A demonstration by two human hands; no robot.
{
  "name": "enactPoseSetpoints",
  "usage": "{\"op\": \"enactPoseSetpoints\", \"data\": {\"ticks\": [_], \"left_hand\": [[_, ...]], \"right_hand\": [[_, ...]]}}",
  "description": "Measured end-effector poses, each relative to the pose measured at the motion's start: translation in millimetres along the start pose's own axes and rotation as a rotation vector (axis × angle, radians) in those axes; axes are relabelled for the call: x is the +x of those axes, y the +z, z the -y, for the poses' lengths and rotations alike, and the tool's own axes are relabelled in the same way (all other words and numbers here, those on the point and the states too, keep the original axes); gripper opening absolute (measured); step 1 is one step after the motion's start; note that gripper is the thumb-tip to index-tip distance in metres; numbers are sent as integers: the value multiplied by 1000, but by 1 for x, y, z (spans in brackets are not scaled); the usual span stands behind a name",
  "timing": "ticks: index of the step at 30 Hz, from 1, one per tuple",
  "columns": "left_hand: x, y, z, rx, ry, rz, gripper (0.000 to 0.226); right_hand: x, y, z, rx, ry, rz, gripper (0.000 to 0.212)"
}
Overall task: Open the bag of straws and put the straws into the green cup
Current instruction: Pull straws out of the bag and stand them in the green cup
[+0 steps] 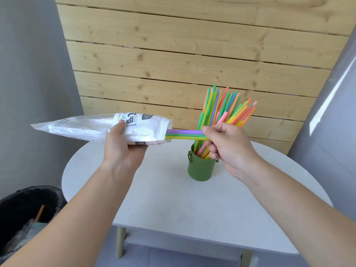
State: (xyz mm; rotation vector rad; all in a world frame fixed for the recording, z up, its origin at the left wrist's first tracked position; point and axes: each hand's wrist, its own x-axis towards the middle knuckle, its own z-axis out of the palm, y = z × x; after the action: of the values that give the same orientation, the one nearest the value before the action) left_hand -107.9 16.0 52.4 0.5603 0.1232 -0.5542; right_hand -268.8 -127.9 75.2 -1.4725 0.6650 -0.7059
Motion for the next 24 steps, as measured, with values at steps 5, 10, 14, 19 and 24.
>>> {"op": "enactPoseSetpoints", "data": {"ticks": [5, 10, 14, 19, 24], "left_hand": [[4, -2, -3, -15, 3, -21, 32], [9, -6, -6, -35, 7, -53, 35], [12, -8, -9, -43, 7, -54, 33], [13, -10, -9, -49, 2, -58, 32], [12, -10, -5, -52, -21, -61, 31]], "right_hand": [[6, -22, 21, -86, -149, -8, 13], [12, -45, 36, -156, -190, -24, 13], [12, -65, 45, -181, -190, -52, 14], [3, -90, 57, -226, -214, -91, 14], [-7, -112, 63, -324, -227, -115, 12]]}}
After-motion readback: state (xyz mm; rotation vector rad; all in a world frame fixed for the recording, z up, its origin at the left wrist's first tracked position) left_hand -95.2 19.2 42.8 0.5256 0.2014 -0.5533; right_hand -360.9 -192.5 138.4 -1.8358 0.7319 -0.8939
